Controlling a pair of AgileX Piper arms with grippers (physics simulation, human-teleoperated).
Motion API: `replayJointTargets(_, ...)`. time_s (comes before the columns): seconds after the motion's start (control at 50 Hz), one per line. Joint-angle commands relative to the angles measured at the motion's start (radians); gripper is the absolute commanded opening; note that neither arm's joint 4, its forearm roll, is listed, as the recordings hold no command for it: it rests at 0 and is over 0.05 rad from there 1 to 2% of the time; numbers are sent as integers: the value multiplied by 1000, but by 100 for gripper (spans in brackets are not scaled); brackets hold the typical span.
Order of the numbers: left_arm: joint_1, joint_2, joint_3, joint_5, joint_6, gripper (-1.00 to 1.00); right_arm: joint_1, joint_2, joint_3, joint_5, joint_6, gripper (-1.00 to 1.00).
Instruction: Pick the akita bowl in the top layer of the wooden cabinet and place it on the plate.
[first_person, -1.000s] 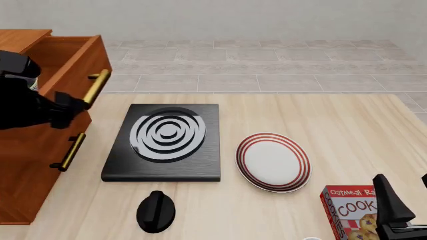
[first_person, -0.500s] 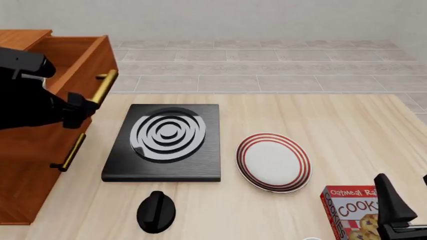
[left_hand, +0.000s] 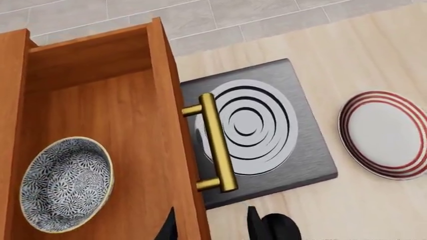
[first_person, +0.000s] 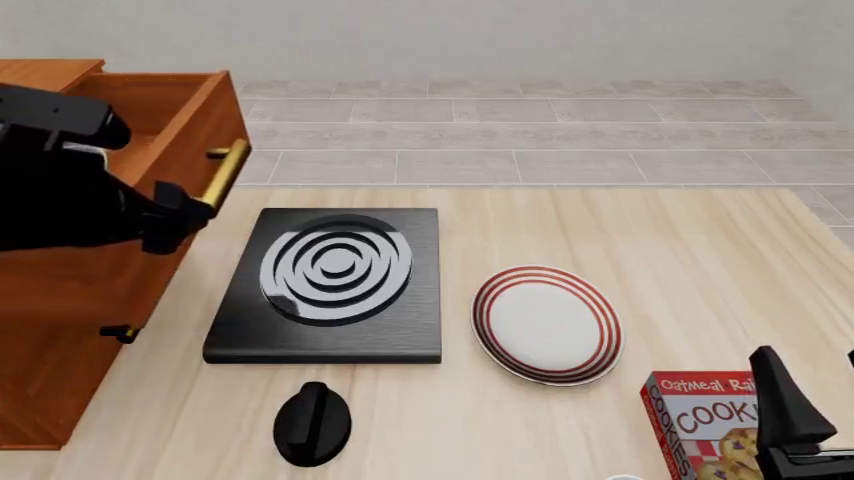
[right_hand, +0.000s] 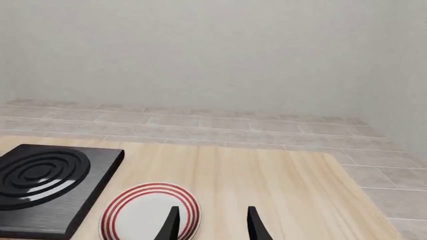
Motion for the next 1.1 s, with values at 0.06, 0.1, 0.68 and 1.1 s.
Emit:
replayJointTargets(0.06,-45,26,-50,9,14,100,0,0,0,0,0,100)
replayJointTargets(0.1,-49,31,-60,10,16,100,0,0,0,0,0,100)
replayJointTargets(0.68,-107,85,-117,18,28,100,9,0,5,0,-21,100)
replayJointTargets(1.1,-167,113,-79,-13,-22,100,3,0,-1,2,-22,100)
